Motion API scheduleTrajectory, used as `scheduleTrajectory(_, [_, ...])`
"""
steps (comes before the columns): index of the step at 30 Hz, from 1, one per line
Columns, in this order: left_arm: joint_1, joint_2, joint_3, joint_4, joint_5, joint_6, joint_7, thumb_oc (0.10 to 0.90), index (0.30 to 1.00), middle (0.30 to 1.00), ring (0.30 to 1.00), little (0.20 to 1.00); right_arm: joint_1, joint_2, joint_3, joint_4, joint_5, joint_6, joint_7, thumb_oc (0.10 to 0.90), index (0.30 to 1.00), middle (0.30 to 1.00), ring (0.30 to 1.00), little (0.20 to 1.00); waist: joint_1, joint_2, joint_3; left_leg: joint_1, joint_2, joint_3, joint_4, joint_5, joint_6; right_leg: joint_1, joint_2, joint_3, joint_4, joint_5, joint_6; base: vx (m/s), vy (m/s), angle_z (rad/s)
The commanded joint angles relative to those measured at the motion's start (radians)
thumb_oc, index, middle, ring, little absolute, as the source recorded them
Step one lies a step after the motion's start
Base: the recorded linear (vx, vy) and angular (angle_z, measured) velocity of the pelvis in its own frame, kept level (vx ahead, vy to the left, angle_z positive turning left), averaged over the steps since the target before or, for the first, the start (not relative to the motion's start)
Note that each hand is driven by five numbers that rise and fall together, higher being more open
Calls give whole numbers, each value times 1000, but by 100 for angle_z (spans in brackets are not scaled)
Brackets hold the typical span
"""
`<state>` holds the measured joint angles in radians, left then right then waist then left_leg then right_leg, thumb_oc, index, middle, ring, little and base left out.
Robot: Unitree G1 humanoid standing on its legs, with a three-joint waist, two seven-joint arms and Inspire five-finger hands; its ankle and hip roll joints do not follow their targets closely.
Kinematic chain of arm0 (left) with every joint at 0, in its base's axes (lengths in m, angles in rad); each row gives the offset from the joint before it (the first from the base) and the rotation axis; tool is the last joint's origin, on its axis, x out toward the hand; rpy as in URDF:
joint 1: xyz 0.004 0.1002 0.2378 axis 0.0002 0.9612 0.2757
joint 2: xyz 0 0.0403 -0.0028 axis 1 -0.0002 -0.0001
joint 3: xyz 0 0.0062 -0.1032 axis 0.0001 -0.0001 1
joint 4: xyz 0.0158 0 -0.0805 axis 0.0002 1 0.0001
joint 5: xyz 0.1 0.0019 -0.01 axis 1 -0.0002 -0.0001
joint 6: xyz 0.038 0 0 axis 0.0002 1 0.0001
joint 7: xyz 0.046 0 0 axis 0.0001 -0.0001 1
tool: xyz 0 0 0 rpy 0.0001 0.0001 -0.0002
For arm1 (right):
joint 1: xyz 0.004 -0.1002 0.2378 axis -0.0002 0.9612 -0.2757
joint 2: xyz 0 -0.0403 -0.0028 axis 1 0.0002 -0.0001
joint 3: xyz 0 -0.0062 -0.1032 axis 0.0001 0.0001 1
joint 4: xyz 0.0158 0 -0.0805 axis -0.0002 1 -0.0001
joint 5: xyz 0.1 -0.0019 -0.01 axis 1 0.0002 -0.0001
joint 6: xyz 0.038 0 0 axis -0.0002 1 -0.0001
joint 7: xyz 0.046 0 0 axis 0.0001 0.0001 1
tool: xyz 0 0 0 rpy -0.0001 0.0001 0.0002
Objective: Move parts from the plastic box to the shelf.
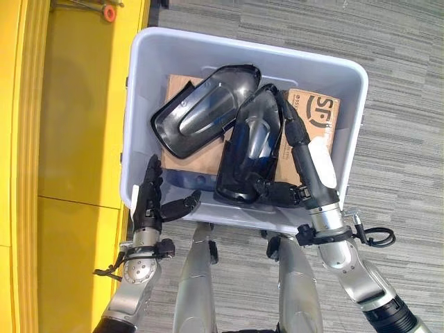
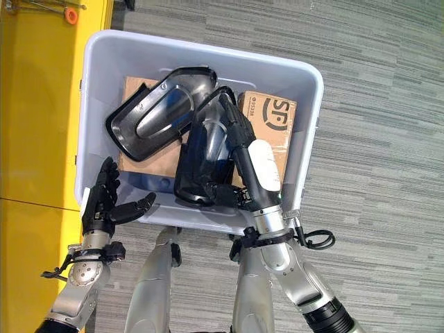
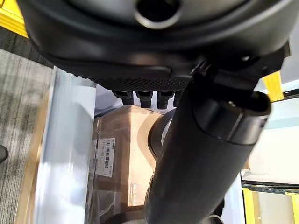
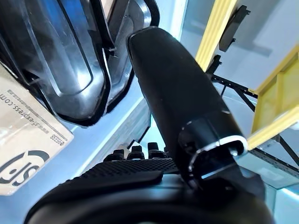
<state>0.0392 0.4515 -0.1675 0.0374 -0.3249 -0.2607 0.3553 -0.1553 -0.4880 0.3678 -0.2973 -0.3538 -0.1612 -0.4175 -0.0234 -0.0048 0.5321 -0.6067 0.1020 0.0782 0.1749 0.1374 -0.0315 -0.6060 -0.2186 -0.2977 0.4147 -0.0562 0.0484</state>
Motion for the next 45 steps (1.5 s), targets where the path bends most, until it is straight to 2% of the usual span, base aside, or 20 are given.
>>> scheduleTrajectory(1, [128,55,17,-212,40,-42,32,900,1000,1000,1000,1000,-41,-27,-37,-85,-47,-104,-46,900,1000,1000,1000,1000,7,7,-12,38,10,33,80,-150,5,116,28,77,-86,-31,58,0,0,0])
scheduleTrajectory(10, [86,53,55,-338,72,-46,74,900,1000,1000,1000,1000,-48,-16,-41,-92,-31,-101,-49,900,1000,1000,1000,1000,-3,3,-12,51,12,34,85,-155,4,125,30,82,-83,-35,55,0,0,0])
scheduleTrajectory(17, [28,47,91,-407,123,-66,129,900,1000,1000,1000,1000,-19,-16,-54,-105,9,-125,-48,900,1000,1000,1000,1000,-15,-9,-12,39,15,36,84,-153,1,114,34,88,-85,-34,53,0,0,0])
scheduleTrajectory(28, [-19,39,125,-464,146,-82,180,900,1000,1000,1000,1000,22,-28,-62,-85,14,-133,-51,900,1000,1000,1000,1000,-26,-22,-12,19,14,39,79,-150,0,94,36,88,-90,-27,54,0,0,0])
scheduleTrajectory(37, [-27,29,134,-475,143,-88,190,900,1000,1000,1000,1000,-8,-16,-8,-12,22,-121,-28,900,1000,1000,1000,1000,-23,-20,-12,5,13,43,74,-148,-2,81,35,87,-96,-24,55,0,0,0])
scheduleTrajectory(42, [-23,25,147,-476,140,-86,195,900,1000,1000,1000,1000,-6,18,18,42,93,-120,13,900,1000,1000,1000,1000,-20,-18,-12,3,12,44,68,-145,-3,81,35,84,-100,-22,54,0,0,0])
scheduleTrajectory(45, [-23,24,156,-475,140,-86,197,900,1000,1000,1000,1000,-6,21,26,66,89,-111,21,900,1000,1000,1000,1000,-19,-18,-12,5,10,45,63,-143,-4,84,34,81,-106,-21,55,0,0,0])
